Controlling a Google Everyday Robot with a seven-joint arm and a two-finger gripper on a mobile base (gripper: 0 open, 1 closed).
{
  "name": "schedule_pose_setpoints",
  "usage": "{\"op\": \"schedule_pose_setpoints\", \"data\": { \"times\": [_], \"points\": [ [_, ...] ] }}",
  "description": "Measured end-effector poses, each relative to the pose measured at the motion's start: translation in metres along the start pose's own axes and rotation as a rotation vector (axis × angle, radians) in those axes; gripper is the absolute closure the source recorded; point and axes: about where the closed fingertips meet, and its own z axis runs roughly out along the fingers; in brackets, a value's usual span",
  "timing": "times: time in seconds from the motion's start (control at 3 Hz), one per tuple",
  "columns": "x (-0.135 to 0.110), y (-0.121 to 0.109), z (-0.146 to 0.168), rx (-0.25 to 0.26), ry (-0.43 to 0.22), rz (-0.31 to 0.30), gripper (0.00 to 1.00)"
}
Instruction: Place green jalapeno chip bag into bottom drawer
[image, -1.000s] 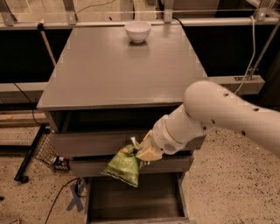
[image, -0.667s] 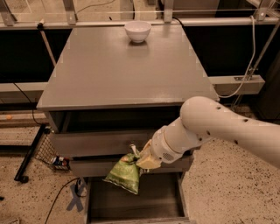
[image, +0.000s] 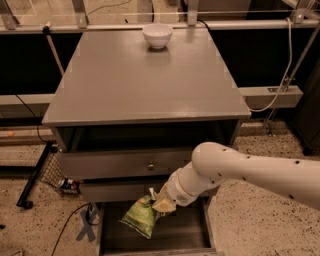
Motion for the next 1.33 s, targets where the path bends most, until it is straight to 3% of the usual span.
{"op": "schedule_pose_setpoints", "data": {
  "times": [0.33, 0.67, 1.33],
  "points": [
    [0.000, 0.000, 0.000, 0.000, 0.000, 0.000, 1.00],
    [0.010, -0.002, 0.010, 0.001, -0.017, 0.037, 1.00],
    [0.081, -0.026, 0.065, 0.057, -0.013, 0.240, 1.00]
  ]
}}
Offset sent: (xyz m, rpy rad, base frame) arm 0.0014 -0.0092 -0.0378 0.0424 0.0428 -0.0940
